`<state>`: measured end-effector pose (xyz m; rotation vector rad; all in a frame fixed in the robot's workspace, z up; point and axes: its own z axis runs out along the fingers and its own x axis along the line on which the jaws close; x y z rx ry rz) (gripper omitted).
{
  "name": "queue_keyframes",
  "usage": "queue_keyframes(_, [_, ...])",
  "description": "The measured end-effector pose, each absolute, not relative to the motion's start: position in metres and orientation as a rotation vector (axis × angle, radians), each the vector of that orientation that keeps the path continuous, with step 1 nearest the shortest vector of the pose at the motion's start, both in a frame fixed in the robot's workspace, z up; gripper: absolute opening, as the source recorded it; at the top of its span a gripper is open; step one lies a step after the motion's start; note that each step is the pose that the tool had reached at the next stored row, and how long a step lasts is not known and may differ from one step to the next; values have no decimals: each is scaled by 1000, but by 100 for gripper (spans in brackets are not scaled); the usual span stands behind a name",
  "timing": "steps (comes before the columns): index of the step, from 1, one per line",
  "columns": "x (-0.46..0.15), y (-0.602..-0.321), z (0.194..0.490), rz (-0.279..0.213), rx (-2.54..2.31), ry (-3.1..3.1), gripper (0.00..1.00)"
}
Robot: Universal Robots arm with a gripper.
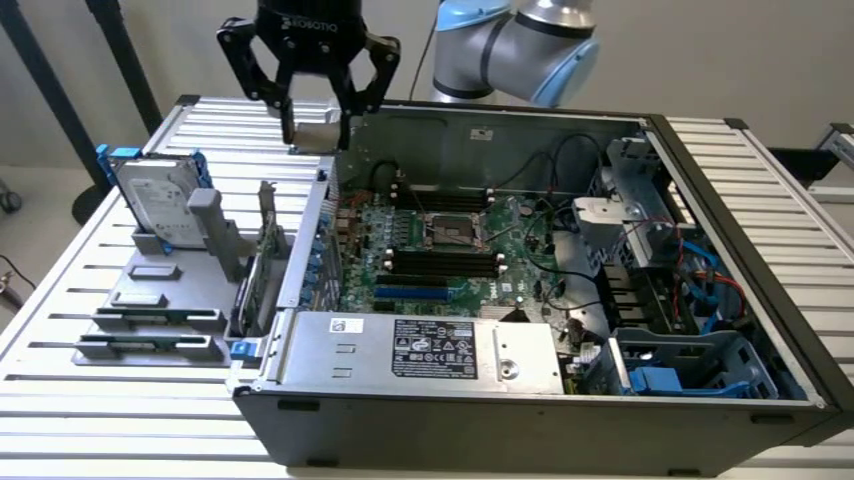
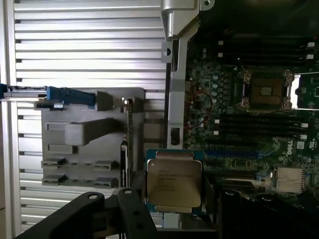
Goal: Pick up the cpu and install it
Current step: 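Pick up the cpu and move it towards the insertion slot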
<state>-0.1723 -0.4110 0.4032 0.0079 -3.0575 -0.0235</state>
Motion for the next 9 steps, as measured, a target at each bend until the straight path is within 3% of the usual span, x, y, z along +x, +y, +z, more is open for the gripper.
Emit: queue_keyframes(9, [-131, -391, 387, -24, 8, -3058, 55])
